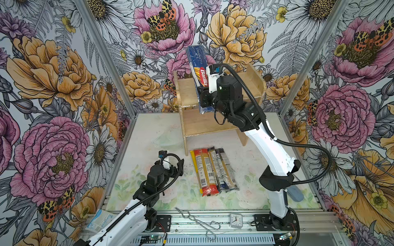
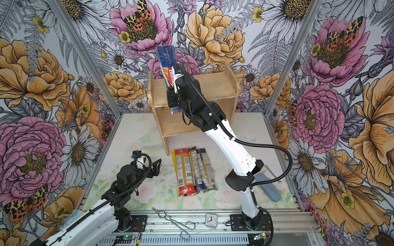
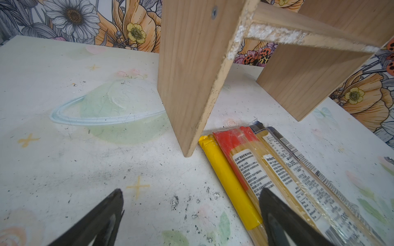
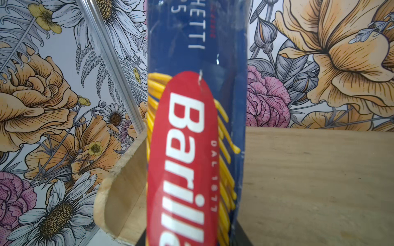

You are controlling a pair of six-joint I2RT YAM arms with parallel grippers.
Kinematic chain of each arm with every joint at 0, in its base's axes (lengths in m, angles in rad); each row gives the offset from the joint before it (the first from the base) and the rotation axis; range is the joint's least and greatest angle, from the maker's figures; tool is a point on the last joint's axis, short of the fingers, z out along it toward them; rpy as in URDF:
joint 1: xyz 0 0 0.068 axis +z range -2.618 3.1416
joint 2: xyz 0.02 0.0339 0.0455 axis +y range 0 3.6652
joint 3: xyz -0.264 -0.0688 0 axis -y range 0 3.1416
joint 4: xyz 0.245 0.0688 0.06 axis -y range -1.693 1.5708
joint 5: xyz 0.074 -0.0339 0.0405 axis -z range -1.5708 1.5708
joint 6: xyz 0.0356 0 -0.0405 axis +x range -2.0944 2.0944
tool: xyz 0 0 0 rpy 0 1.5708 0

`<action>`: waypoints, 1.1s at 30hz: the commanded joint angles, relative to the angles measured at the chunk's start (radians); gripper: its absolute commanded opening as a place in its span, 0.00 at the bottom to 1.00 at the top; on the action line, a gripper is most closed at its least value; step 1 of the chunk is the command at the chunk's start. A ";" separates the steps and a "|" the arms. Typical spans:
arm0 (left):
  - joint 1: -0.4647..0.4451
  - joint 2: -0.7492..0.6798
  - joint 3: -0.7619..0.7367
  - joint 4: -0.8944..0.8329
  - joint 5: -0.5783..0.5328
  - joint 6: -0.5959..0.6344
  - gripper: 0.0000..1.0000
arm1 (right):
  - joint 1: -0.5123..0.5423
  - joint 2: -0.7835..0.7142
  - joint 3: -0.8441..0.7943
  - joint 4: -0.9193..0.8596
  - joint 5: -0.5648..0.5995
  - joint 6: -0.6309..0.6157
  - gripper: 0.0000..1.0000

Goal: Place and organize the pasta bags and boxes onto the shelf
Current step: 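Lower the Barilla box onto the top shelf with the right gripper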

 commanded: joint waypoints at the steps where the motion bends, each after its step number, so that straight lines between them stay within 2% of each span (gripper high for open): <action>1: 0.008 -0.009 -0.019 0.027 0.014 -0.003 0.99 | 0.015 -0.022 0.055 0.195 -0.005 -0.021 0.00; 6: 0.009 -0.007 -0.018 0.027 0.014 -0.002 0.99 | 0.018 -0.010 0.056 0.208 0.048 -0.022 0.00; 33: 0.009 -0.008 -0.024 0.030 0.025 0.005 0.99 | 0.018 0.044 0.049 0.213 0.157 -0.057 0.01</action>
